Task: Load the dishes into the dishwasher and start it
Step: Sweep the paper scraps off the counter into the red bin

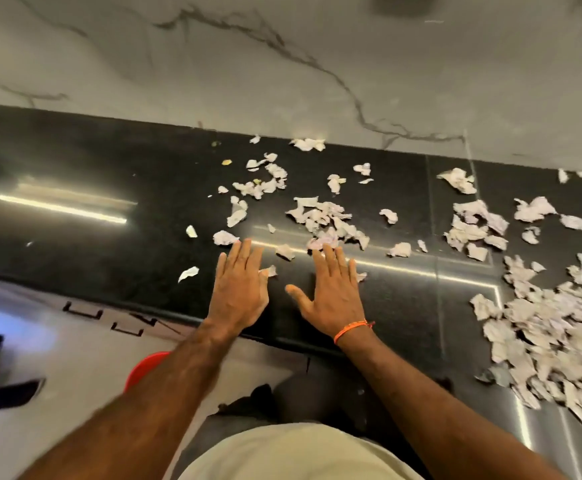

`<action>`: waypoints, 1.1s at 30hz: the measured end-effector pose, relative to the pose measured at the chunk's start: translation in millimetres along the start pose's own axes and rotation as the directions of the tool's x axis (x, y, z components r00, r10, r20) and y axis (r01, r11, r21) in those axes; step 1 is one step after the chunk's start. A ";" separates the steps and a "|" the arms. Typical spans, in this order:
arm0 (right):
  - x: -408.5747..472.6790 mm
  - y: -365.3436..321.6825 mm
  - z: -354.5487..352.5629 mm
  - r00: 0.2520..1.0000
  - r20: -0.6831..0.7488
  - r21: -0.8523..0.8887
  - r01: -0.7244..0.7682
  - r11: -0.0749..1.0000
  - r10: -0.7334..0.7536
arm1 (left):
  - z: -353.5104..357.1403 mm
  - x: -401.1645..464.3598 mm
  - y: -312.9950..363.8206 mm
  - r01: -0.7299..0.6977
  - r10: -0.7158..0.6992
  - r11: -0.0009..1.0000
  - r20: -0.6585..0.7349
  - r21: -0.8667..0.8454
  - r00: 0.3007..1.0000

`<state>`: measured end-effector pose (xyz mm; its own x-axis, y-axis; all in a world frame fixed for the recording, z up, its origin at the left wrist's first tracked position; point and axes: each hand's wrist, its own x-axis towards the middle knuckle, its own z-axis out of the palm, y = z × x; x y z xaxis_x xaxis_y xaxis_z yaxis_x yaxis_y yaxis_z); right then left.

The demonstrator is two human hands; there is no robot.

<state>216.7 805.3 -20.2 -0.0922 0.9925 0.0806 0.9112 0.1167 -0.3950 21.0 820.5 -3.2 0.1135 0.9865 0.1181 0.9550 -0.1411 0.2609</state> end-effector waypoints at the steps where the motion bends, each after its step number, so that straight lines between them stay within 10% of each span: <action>1: 3.1 -13.5 5.0 0.999 0.023 0.003 0.049 0.999 -0.049 | -0.1 -2.9 -10.1 0.044 -0.045 0.999 -0.009 -0.006 0.999; 8: 22.6 -70.9 52.2 0.980 0.172 -0.100 0.116 0.988 -0.097 | -12.4 -8.7 -74.1 0.154 -0.155 0.988 -0.021 -0.016 0.988; 14: 61.1 -50.5 44.6 0.979 0.001 -0.154 -0.201 0.967 0.204 | -11.5 -9.5 -112.4 0.338 -0.339 0.940 0.024 0.036 0.940; 18: 64.7 -55.9 43.7 0.993 -0.024 -0.196 -0.118 0.974 0.115 | 0.2 10.9 -120.7 0.454 -0.455 0.890 0.142 0.038 0.879; 28: 58.1 -24.8 26.2 0.974 -0.013 -0.288 -0.221 0.932 0.227 | 20.9 90.8 -89.0 -0.233 0.237 0.972 0.172 -0.041 0.956; 33: 60.4 -6.8 13.8 0.922 -0.042 -0.308 -0.378 0.873 0.385 | 19.9 120.7 -110.8 0.139 -0.148 0.987 0.120 0.076 0.982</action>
<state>199.4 864.9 -25.3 0.2822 0.9585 -0.0397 0.9540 -0.2847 -0.0940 -65.7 956.8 -37.0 0.0031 0.9993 -0.0373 0.9795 0.0045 0.2015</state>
